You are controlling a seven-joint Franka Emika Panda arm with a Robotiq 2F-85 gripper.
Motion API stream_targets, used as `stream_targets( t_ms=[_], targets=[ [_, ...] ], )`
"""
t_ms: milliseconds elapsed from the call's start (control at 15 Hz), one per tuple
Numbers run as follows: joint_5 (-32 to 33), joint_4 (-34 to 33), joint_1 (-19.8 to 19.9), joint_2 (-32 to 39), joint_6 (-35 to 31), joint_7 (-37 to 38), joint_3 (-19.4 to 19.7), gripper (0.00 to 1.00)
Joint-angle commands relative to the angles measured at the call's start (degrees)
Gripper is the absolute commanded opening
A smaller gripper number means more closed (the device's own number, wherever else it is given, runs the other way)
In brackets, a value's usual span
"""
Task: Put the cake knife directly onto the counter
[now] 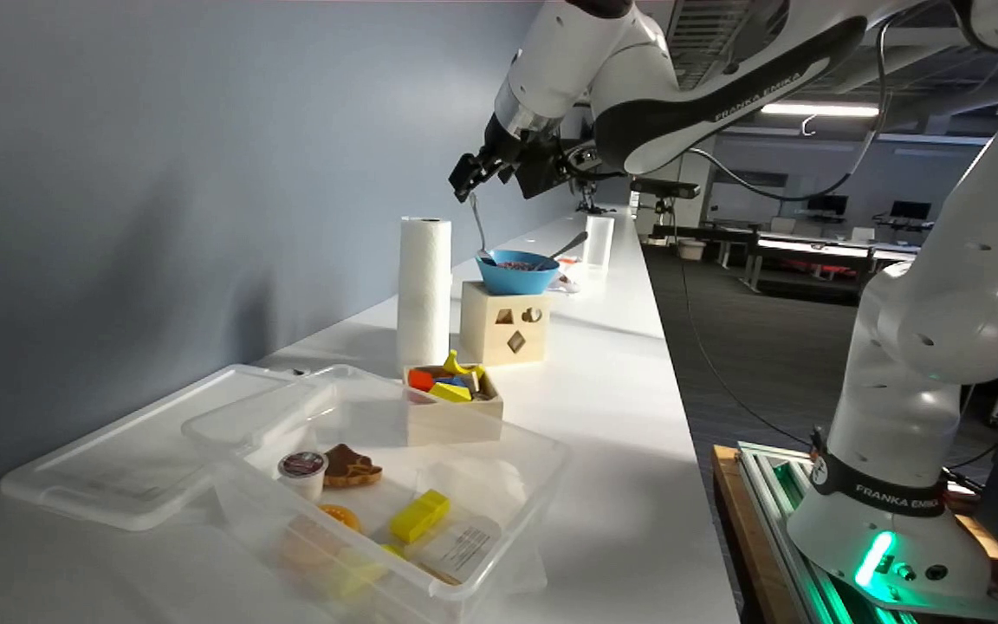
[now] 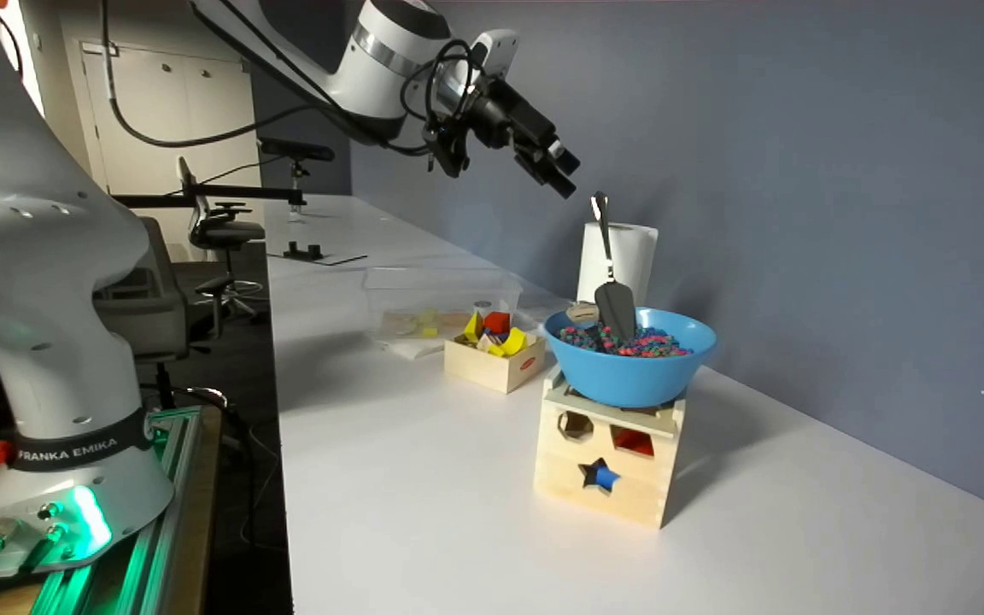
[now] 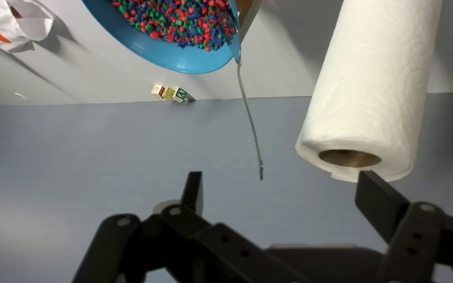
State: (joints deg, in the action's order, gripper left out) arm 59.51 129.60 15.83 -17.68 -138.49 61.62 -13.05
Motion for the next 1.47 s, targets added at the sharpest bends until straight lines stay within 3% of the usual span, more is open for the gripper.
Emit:
stream_targets(
  t_ms=[0,933,1133,1200,1400],
  targets=[
    [2.1,-0.1,-4.2,0.4,0.8,1.7,3.7,1.00],
    [8.7,-7.2,-9.7,7.2,8.7,7.3,7.3,0.99],
    [9.6,-9.0,-10.5,9.1,10.1,8.5,8.1,0.86],
    [9.5,-9.6,-10.7,9.7,10.4,8.6,8.4,0.77],
    [8.9,-11.1,-11.4,11.3,11.1,8.3,9.3,0.69]
  ],
)
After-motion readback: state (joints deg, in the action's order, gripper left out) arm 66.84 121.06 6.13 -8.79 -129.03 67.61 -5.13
